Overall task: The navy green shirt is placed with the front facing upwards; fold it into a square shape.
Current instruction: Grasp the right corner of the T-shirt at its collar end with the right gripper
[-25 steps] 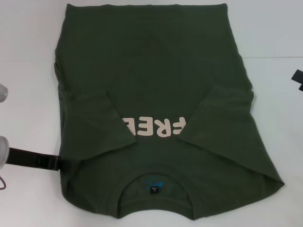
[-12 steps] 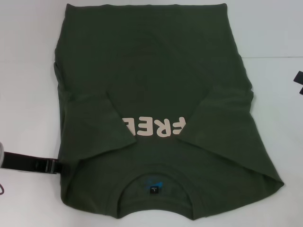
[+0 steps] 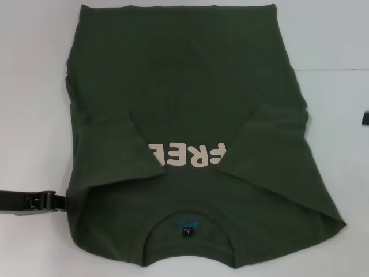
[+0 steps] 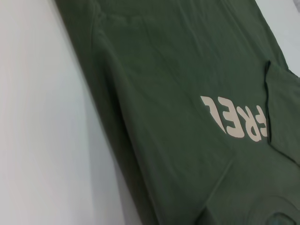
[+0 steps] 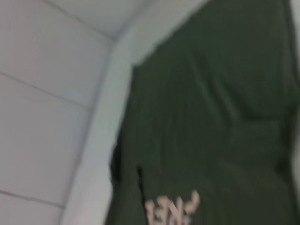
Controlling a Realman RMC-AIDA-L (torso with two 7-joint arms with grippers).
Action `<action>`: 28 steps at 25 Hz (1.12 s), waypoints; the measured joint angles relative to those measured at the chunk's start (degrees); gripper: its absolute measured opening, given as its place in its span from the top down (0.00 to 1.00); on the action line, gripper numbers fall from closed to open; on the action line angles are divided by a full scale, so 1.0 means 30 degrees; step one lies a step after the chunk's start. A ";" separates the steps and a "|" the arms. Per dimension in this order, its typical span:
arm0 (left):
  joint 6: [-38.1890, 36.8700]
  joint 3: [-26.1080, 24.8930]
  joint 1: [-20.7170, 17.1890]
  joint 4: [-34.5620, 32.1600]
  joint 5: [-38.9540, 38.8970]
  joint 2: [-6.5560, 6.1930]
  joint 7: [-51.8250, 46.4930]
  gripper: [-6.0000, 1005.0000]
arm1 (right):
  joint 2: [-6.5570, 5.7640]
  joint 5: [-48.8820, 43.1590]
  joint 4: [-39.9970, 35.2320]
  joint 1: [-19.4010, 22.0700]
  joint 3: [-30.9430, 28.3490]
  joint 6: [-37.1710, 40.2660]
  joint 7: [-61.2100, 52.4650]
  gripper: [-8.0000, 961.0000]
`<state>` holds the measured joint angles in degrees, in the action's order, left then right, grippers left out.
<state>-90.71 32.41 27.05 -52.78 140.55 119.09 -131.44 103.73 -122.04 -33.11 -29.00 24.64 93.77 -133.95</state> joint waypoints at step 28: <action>-0.0774 -0.1180 -0.0135 0.0072 -0.0242 -0.0058 0.0850 0.94 | 0.0645 -0.9269 -0.2637 -0.3021 0.3401 0.2362 -0.5057 0.02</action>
<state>-93.03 28.87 26.64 -52.57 139.82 118.92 -128.89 105.67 -149.85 -41.02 -38.07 34.84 100.86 -149.12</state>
